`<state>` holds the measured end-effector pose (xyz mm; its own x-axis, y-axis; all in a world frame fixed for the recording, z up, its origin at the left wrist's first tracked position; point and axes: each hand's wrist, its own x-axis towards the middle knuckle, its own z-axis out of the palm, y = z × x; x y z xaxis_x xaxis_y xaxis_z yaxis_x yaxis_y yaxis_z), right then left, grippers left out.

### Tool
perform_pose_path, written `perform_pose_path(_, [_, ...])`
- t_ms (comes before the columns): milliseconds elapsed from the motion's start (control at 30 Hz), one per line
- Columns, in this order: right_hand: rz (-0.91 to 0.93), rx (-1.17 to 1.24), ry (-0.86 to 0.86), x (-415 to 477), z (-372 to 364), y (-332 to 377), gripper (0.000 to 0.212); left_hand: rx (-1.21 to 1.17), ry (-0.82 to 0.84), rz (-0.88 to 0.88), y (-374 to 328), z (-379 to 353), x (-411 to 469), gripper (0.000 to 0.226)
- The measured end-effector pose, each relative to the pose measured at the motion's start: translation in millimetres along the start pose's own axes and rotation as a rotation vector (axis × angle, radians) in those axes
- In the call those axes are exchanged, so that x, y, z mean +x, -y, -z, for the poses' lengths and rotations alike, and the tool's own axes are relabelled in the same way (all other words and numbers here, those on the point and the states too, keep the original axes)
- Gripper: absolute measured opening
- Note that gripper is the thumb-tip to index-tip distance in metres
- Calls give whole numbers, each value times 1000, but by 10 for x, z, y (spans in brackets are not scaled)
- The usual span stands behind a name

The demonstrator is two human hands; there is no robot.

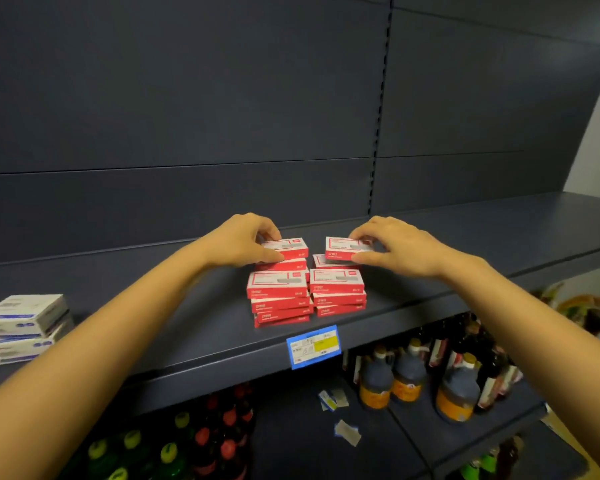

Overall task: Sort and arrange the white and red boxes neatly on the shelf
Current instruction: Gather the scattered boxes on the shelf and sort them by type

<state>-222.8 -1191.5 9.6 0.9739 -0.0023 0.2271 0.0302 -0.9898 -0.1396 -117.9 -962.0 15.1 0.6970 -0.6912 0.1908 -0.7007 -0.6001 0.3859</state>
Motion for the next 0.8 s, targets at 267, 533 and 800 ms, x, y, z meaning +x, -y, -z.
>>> perform_pose_path(267, [169,-1,144,273,-61,-86,41,6,-151,99,-88,27,-143,38])
perform_pose_path(533, [441,-26,-8,480,132,467,39,263,-343,258,-9,317,-665,32])
perform_pose_path(800, [764,32,-79,606,-88,1623,36,356,-480,526,230,568,-1753,39])
